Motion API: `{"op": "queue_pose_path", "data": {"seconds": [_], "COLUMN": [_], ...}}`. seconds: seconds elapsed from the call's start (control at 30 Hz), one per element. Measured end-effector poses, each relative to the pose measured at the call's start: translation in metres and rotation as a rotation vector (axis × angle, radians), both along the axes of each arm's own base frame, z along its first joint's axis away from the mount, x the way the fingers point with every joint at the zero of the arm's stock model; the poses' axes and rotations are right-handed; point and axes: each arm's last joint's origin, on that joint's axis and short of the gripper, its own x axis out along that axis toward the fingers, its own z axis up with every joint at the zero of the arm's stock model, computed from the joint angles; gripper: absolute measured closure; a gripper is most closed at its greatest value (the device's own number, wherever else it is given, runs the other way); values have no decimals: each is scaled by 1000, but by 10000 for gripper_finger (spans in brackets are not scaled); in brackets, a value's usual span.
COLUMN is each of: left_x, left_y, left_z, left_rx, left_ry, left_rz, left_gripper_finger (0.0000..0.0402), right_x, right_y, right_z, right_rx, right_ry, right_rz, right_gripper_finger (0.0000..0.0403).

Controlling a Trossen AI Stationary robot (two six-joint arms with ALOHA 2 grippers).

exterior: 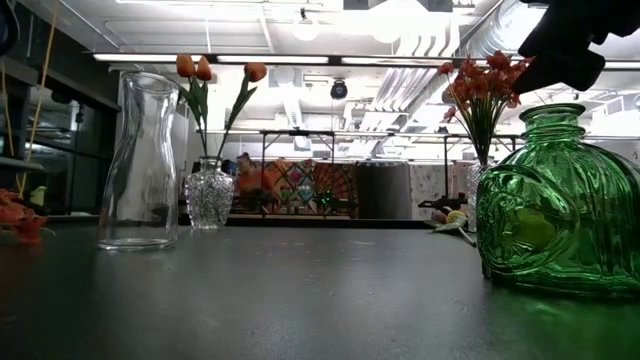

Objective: Sort flowers into vase by color
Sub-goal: Put the red flowers into the top right transparent vase

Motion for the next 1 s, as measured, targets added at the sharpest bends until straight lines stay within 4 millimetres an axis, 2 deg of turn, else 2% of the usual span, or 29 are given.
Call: {"op": "queue_pose_path", "data": {"seconds": [0.17, 0.27, 0.37, 0.57, 0.67, 0.8, 1.0], "left_x": [-1, -2, -3, -2, -2, -1, 0], "left_y": [1, 0, 0, 0, 0, -1, -2], "left_z": [-2, -2, -1, -2, -3, -7, -11], "left_rx": [-12, -26, -31, -21, -13, -3, -5], "left_ry": [23, 45, 51, 39, 41, 52, 75], "left_rz": [10, 14, 11, 14, 14, 16, 22], "left_gripper_finger": [173, 187, 218, 307, 334, 340, 324], "right_x": [0, 0, 0, 0, 0, 0, 0], "right_y": [0, 0, 0, 0, 0, 0, 0], "right_z": [0, 0, 0, 0, 0, 0, 0], "right_rx": [0, 0, 0, 0, 0, -1, -1], "right_ry": [0, 0, 0, -1, 0, 0, 0], "right_rz": [0, 0, -1, -1, -1, -1, -1], "right_gripper_finger": [181, 181, 181, 181, 181, 181, 181]}}
